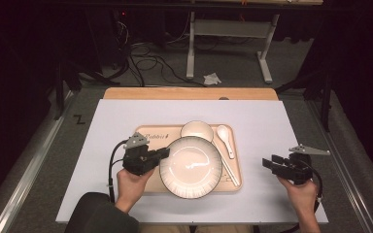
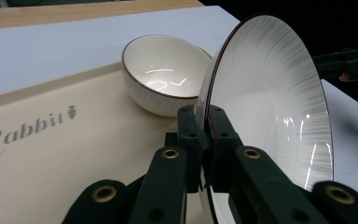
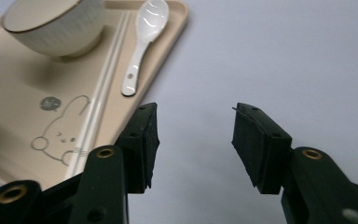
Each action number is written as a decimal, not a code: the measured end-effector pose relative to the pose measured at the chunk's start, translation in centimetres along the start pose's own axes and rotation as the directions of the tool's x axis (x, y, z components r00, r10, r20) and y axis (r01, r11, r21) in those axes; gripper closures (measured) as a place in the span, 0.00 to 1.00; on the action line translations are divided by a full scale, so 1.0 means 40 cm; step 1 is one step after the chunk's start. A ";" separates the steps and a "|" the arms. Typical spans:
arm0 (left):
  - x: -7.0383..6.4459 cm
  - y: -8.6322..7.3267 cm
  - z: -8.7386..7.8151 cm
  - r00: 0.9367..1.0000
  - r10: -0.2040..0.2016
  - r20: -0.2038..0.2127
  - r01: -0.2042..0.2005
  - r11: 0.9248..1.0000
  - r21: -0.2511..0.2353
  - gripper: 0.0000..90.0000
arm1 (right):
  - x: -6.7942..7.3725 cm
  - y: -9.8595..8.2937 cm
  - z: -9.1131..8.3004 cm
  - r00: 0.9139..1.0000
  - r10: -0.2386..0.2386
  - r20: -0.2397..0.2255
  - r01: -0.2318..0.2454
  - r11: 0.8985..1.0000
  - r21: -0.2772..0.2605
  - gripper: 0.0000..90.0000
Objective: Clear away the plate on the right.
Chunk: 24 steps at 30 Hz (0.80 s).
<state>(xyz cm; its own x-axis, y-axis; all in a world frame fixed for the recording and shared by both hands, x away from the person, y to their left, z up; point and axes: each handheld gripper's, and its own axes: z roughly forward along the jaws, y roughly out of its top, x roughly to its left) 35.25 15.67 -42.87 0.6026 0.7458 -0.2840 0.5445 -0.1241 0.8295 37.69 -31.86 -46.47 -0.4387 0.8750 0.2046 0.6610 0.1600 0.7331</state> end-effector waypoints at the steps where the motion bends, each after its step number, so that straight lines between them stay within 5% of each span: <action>1: 0.000 0.000 0.000 1.000 0.000 0.000 0.000 1.000 0.000 0.96 | -0.004 -0.001 0.003 1.000 0.001 0.008 -0.001 1.000 0.005 0.56; 6: 0.037 -0.022 -0.033 0.997 -0.051 -0.052 0.051 0.999 -0.014 0.96 | -0.014 -0.003 0.027 0.999 0.007 0.049 -0.010 0.998 0.069 0.54; 10: 0.062 -0.035 -0.052 0.992 -0.084 -0.089 0.083 0.996 -0.016 0.96 | -0.019 -0.002 0.037 0.998 0.006 0.065 -0.010 0.997 0.071 0.54; 21: 0.105 -0.058 -0.085 0.972 -0.134 -0.191 0.129 0.991 -0.037 0.95 | -0.018 0.009 0.061 0.999 -0.008 0.053 0.004 0.997 0.075 0.53; 24: 0.118 -0.065 -0.093 0.962 -0.144 -0.230 0.140 0.990 -0.036 0.95 | -0.014 0.016 0.070 0.999 -0.013 0.049 0.009 0.997 0.078 0.53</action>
<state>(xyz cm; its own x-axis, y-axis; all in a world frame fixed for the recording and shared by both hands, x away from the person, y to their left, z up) 34.52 21.93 -44.56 0.3672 0.8863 -0.2824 0.6024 0.0047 0.7982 40.06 -30.97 -47.94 -0.4166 0.8943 0.1633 0.7028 0.2029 0.6818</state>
